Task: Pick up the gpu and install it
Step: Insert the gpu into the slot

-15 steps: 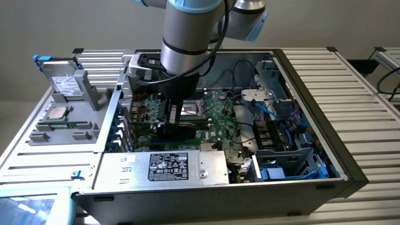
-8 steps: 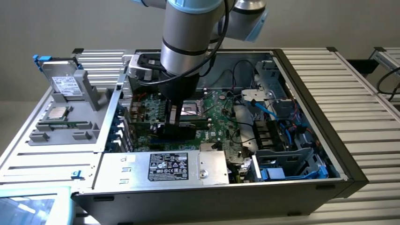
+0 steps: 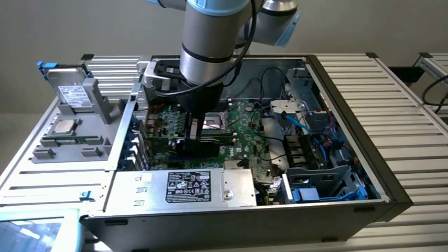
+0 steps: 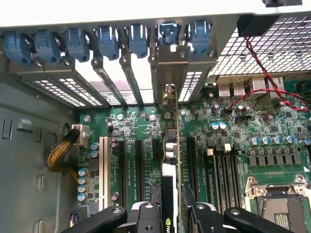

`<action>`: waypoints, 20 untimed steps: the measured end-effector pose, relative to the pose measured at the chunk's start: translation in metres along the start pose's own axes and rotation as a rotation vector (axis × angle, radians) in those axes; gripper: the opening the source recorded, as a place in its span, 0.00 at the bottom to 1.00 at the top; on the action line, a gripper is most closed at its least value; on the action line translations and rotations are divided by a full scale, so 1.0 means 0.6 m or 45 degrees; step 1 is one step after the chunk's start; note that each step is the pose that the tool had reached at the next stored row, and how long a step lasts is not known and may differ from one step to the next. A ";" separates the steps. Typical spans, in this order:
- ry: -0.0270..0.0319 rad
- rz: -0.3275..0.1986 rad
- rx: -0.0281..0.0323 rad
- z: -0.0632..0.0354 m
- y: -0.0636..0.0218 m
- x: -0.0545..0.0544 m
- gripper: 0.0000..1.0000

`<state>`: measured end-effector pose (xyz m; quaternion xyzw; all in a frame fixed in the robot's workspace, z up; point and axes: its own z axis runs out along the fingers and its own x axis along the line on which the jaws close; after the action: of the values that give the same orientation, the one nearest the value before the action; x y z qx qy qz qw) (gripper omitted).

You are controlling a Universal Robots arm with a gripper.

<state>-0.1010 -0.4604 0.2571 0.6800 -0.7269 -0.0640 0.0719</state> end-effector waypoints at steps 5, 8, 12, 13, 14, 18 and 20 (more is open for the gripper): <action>0.0000 0.000 0.0002 0.001 0.000 0.000 0.28; -0.0005 0.000 0.0023 -0.006 0.002 0.000 0.28; -0.0011 0.000 0.0182 -0.006 0.003 -0.002 0.28; -0.0013 0.000 0.0183 -0.005 0.004 -0.002 0.28; -0.0013 0.000 0.0184 -0.005 0.005 -0.002 0.28; -0.0018 0.000 0.0184 -0.004 0.008 -0.001 0.28; -0.0026 0.000 0.0184 -0.003 0.009 -0.001 0.28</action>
<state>-0.1058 -0.4592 0.2599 0.6805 -0.7273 -0.0595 0.0662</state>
